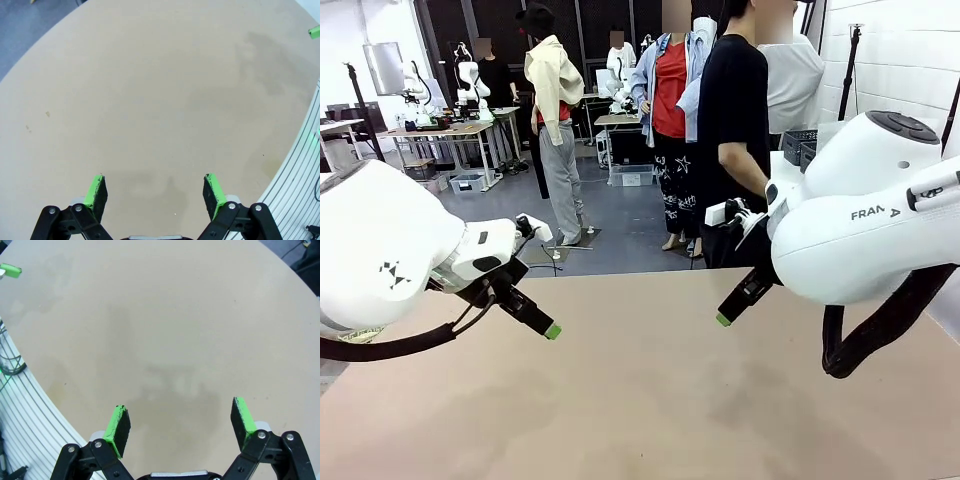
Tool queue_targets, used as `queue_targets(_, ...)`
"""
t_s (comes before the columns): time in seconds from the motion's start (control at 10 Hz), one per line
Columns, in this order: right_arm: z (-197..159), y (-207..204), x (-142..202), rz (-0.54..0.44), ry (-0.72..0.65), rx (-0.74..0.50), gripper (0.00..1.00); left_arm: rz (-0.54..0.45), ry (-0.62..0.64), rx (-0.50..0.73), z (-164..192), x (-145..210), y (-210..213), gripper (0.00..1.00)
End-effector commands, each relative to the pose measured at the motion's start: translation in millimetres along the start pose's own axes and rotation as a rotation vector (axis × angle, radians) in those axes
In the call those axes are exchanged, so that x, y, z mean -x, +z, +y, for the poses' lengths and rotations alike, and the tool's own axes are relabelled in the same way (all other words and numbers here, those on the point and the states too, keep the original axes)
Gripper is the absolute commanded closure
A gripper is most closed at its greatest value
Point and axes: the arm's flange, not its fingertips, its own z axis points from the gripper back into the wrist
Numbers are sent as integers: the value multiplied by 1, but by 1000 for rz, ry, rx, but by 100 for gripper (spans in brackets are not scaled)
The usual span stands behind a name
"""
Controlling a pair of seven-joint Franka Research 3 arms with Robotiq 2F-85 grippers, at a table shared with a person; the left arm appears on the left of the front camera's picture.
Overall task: Transfer purchased items from the store into the shopping bag.
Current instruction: Open the Reusable shopping bag in the center of the table.
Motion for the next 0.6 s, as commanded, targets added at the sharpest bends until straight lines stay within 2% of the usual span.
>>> queue_targets(0.0,-4,-2,7,8,23,0,0,-1,15,4,2,-4,0,0)
queue_targets(0.5,-15,-6,21,18,10,7,0,13,17,16,5,-5,-2,0)
